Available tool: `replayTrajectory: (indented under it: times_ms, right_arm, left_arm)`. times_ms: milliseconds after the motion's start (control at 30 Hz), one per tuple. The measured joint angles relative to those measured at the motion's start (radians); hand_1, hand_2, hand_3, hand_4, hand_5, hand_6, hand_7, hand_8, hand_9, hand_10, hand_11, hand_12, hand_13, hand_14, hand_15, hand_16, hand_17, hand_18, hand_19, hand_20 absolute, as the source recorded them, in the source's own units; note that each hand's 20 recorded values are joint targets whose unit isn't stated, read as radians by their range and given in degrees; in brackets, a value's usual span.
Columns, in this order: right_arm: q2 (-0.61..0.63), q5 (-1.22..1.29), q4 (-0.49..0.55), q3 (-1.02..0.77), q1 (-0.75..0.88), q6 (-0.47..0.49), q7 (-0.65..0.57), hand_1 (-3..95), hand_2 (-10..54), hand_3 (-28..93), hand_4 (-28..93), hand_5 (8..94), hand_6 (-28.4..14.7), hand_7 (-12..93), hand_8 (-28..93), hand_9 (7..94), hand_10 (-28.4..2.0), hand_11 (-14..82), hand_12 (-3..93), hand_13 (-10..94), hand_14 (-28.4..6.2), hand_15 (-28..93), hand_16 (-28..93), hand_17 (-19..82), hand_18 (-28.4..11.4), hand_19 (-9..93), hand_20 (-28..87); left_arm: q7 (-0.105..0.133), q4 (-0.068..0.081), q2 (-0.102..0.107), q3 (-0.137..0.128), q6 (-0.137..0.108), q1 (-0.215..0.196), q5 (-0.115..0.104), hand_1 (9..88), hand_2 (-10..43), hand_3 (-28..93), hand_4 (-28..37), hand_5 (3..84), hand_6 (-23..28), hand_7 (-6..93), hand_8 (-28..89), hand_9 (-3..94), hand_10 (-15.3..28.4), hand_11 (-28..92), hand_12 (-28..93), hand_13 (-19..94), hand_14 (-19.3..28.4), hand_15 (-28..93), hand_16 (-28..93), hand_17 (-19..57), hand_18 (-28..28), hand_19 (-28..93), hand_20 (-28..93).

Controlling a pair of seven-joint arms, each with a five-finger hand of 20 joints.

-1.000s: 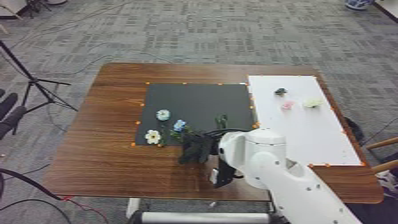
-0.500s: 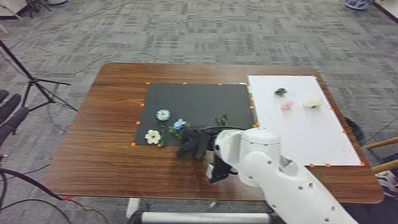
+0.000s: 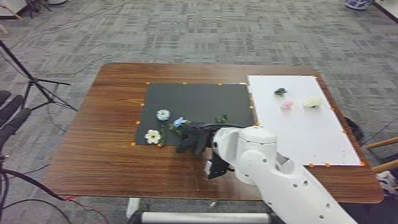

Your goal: Arrange flowers

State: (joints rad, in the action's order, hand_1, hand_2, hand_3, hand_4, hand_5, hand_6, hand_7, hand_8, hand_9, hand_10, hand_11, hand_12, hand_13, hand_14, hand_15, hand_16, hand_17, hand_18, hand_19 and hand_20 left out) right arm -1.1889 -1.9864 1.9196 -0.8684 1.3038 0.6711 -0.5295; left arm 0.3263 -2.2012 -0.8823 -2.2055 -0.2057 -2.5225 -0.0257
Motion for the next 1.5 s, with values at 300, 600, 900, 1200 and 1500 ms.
replayTrajectory:
  times_ms: [300,600,900,1200,1500]
  right_arm:
    - [-0.003,0.025,0.007,-0.026,0.015,0.015,-0.009,32.4,9.4,68,-22,66.3,-5.7,13,-10,59.0,-22.9,14.4,15.0,45,-22.5,65,20,17,-28.4,73,36]
    - [0.002,0.027,0.021,-0.04,0.027,0.016,-0.014,33.0,6.5,68,-21,65.9,-5.2,13,-11,60.4,-22.7,18.4,17.2,45,-22.1,67,20,18,-28.4,74,35]
    - [0.012,0.034,0.037,-0.064,0.037,0.022,-0.015,33.3,2.8,67,-21,65.2,-4.6,13,-11,60.5,-23.1,32.6,24.4,46,-23.0,71,24,19,-28.4,75,34]
    - [0.01,0.057,0.047,-0.082,0.043,0.044,-0.011,33.5,0.9,67,-22,62.3,-3.9,11,-11,58.2,-23.2,33.5,24.5,45,-23.3,72,24,18,-28.4,74,34]
    - [0.002,0.104,0.055,-0.135,0.074,0.002,0.029,34.0,-0.4,70,-23,58.0,-2.5,12,-12,61.1,-20.2,36.3,24.0,48,-19.9,70,25,17,-27.4,73,32]
  left_arm:
    - [-0.002,0.0,0.0,-0.001,0.0,-0.001,0.0,22.9,19.7,64,-28.3,39.1,9.5,7.9,-6,33.7,14.5,13,13,25,14.8,28,-2,-4.1,13.1,25,11]
    - [-0.005,0.001,0.001,-0.001,0.0,-0.001,0.0,22.9,19.7,64,-28.3,39.2,9.6,8.0,-6,33.8,14.5,13,13,25,15.0,28,-2,-4.3,13.2,25,11]
    - [-0.002,0.001,0.001,-0.001,0.0,-0.002,0.0,22.9,19.6,64,-28.3,39.2,9.6,8.0,-6,33.8,14.7,13,13,25,15.2,28,-2,-4.4,13.3,25,11]
    - [-0.002,0.0,0.0,-0.001,0.0,-0.002,0.0,23.0,19.5,64,-28.3,39.2,9.5,8.2,-6,33.8,14.7,13,13,25,15.2,28,-2,-4.4,13.3,25,11]
    - [0.0,0.0,-0.002,-0.001,0.001,-0.006,0.0,23.0,19.4,64,-28.3,39.2,9.6,8.1,-6,33.8,14.8,13,13,25,15.3,28,-3,-4.5,13.3,25,11]
